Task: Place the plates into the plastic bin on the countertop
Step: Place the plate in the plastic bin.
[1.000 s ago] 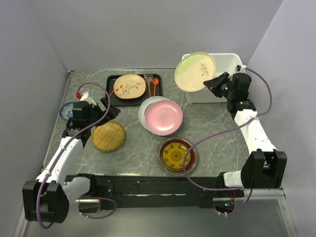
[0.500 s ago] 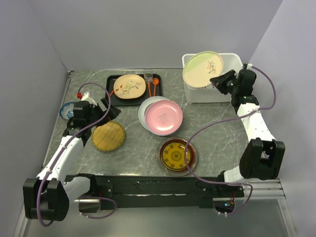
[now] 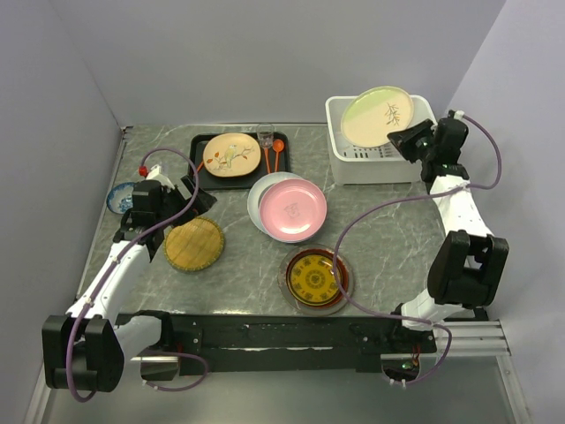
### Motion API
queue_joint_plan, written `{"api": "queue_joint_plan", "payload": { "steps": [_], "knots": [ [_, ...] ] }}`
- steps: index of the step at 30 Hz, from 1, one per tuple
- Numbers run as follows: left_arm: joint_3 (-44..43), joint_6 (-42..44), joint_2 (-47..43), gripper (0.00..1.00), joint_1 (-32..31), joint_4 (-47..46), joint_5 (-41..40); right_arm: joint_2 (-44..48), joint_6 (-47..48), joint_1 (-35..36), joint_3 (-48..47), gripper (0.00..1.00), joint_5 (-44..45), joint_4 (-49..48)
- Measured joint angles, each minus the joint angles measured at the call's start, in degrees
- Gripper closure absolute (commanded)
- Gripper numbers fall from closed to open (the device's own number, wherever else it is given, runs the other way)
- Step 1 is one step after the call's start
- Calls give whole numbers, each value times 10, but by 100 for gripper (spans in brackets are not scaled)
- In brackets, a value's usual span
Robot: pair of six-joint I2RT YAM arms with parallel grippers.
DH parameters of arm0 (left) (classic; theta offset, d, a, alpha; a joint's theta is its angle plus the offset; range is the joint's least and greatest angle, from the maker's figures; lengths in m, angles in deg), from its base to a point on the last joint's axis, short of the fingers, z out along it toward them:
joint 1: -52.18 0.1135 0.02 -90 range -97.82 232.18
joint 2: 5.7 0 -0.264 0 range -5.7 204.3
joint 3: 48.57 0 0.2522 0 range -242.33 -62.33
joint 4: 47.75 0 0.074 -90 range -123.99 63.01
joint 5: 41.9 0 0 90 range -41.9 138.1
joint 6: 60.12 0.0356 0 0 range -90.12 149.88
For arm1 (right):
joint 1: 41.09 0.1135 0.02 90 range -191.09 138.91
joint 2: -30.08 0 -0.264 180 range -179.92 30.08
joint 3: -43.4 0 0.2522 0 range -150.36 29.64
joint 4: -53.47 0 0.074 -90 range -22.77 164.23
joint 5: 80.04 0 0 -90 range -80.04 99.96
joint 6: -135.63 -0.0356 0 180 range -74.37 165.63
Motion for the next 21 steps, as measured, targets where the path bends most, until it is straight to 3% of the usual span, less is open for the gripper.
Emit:
{"api": "queue_joint_plan", "payload": {
  "steps": [21],
  "knots": [
    [0,0,7,1,0,-3,10,-59,5,-7,-54,100,7,6]
  ]
}}
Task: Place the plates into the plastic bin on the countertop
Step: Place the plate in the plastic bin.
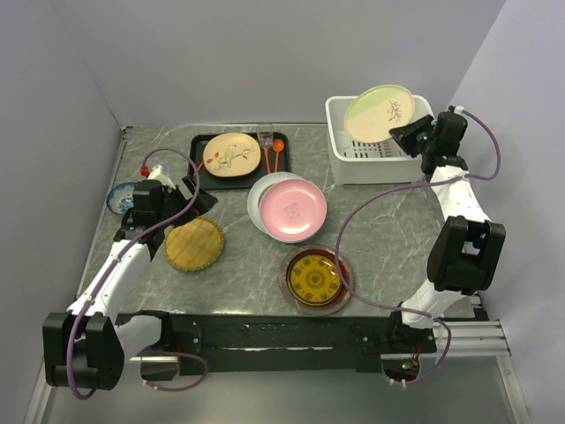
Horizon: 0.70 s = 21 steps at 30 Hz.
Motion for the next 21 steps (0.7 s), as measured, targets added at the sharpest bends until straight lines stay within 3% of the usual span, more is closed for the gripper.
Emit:
{"api": "queue_joint_plan", "payload": {
  "steps": [21],
  "knots": [
    [1,0,18,1,0,-9,14,-73,23,0,-64,100,18,27]
  ]
}}
